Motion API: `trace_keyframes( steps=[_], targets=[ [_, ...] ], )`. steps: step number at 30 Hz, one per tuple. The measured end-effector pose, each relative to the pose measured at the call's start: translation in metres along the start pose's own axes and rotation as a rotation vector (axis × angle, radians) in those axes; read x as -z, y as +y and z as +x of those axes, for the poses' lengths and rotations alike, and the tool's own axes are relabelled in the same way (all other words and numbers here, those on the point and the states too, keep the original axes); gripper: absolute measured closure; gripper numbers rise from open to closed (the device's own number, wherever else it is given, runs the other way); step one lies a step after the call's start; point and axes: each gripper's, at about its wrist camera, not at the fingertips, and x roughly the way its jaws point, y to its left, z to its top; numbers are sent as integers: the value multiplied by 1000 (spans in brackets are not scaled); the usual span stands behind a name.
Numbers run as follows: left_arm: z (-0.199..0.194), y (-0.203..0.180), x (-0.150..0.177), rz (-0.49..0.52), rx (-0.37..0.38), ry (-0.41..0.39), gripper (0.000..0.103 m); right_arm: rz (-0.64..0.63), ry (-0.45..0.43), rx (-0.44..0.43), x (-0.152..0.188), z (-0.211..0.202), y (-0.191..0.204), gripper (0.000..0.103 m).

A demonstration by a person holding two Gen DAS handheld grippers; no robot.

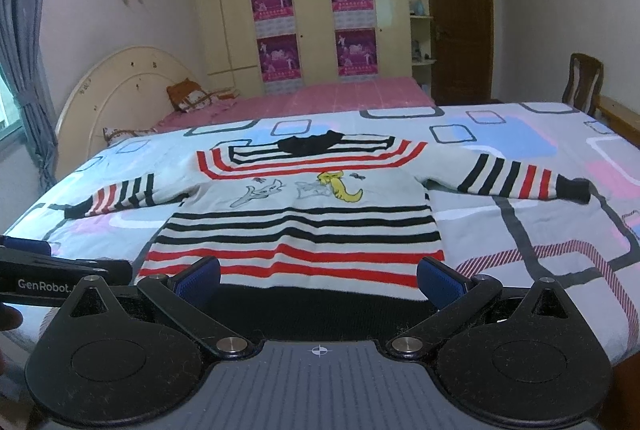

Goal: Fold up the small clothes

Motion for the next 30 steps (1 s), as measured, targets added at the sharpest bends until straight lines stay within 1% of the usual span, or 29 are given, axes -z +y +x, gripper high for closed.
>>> trace_keyframes(
  steps=[4, 11, 18, 22, 28, 30],
  targets=[
    [11, 4, -6, 8, 1, 6, 0, -7, -8, 23, -4, 10, 2, 0],
    [40, 16, -22, 18, 6, 26, 0, 15, 0, 20, -14, 41, -1, 0],
    [80, 32, -47, 38, 24, 46, 0, 51, 13, 32, -28, 80, 1, 0],
    [104, 42, -62, 56, 39, 50, 0, 70, 21, 56, -37, 104, 5, 0],
    [139, 57, -83, 59, 65, 70, 0, 112, 34, 62, -48, 132, 6, 0],
    [148, 61, -89, 57, 72, 69, 0, 120, 36, 80, -52, 140, 5, 0]
  ],
)
